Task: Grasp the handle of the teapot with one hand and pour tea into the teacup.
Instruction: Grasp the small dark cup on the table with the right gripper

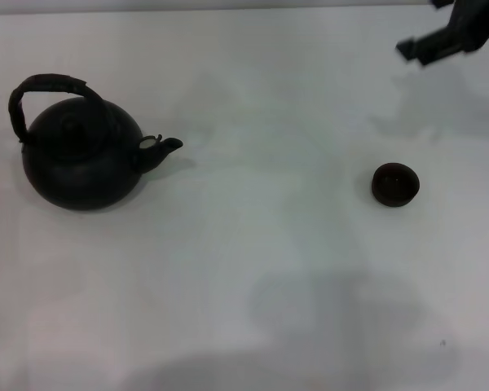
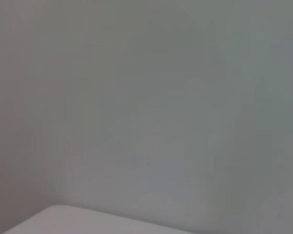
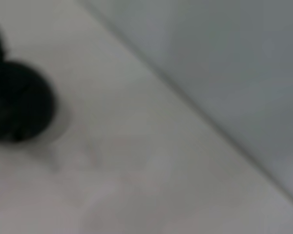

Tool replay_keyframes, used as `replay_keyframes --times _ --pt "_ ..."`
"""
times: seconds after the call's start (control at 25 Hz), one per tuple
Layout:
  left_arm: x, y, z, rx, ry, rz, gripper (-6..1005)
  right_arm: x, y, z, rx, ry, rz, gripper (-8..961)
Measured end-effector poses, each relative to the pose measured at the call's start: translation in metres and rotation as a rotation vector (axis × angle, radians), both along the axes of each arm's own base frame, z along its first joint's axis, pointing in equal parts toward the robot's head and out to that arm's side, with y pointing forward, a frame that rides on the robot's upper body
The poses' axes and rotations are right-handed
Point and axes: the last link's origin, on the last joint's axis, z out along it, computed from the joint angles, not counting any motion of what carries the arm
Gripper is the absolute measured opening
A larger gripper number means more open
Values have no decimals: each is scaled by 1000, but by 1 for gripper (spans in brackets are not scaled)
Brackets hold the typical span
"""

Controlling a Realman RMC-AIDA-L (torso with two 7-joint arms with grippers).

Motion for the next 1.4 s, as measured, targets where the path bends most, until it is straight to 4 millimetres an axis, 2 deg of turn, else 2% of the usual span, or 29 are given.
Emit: replay_keyframes --times 0.16,0.44,0.64,0.88,1.12,1.4 --pt "1 5 -2 -10 -6 4 785 -13 -13 -33 -99 -108 9 834" --pt "2 10 -3 -17 -8 2 785 -23 -25 -90 -189 -251 50 825" --pt "3 13 -3 -20 -8 -3 786 -24 -24 -115 -243 -284 63 818" --pt "4 15 -4 -28 -3 -7 786 -15 -12 -147 -296 -350 39 811" --pt "3 15 -5 -39 -1 1 786 -1 -1 -162 -317 -403 -12 803" --pt "2 14 -5 -40 -2 3 786 17 5 -159 -299 -441 -57 794"
